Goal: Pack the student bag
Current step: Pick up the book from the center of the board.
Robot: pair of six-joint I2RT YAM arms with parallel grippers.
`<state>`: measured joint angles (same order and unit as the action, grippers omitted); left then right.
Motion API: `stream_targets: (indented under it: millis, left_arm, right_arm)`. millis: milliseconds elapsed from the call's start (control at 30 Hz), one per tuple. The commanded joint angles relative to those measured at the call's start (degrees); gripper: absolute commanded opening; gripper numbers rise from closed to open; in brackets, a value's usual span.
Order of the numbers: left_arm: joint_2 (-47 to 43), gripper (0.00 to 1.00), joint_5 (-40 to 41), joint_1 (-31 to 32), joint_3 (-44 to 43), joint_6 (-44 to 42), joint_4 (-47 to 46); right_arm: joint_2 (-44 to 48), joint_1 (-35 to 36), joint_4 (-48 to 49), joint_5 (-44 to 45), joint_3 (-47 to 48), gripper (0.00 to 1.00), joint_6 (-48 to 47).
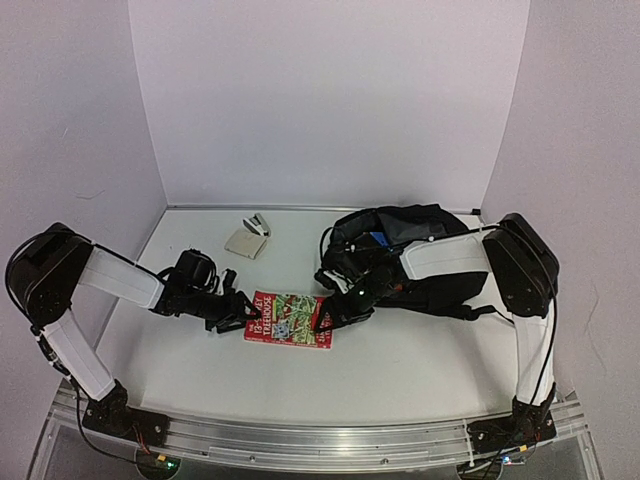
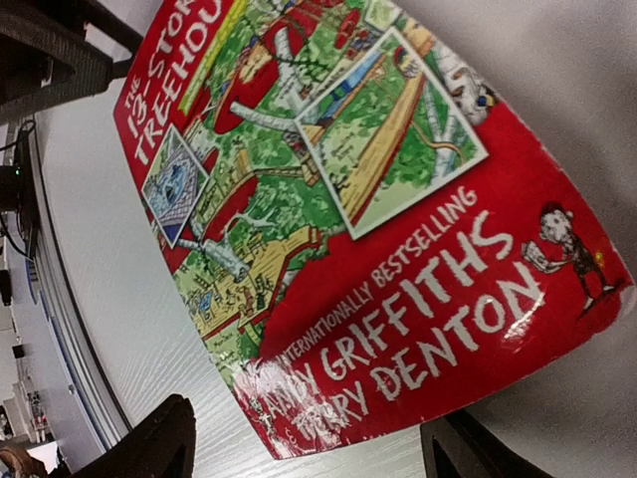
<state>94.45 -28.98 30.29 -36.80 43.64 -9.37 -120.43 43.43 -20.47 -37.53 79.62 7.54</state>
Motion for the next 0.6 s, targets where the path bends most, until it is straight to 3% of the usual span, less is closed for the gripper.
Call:
stream_targets:
  millis: [0,133,300,433,567]
  left_arm:
    - [-3.10,0.45,-8.35,0.99,3.41,2.12,-14.08]
    - [-5.79,0.33,-9.82,1.49,5.31,3.49,-20.98]
    - [-10.32,0.26,-9.86,2.23,6.82,2.67,-23.80]
    - [-9.54,0.26,-10.07,2.40,6.69,2.67,-24.76]
    - [-4.49,0.34,-9.73,2.44,4.72,4.06,-24.53]
  right_arm:
    - [-2.13,0.19,1.14,2.84,1.36,0.69,-0.30]
    - [-2.13,0.17,1.05,3.39,1.11,0.57,-0.45]
    - [-1.51,0.17,1.10,3.67,0.52,0.46,-0.19]
    - [-1.30,0.17,1.08,3.46,0.26,0.44,-0.25]
    - [-1.13,0.17,1.06,3.10,0.48,0.44,-0.41]
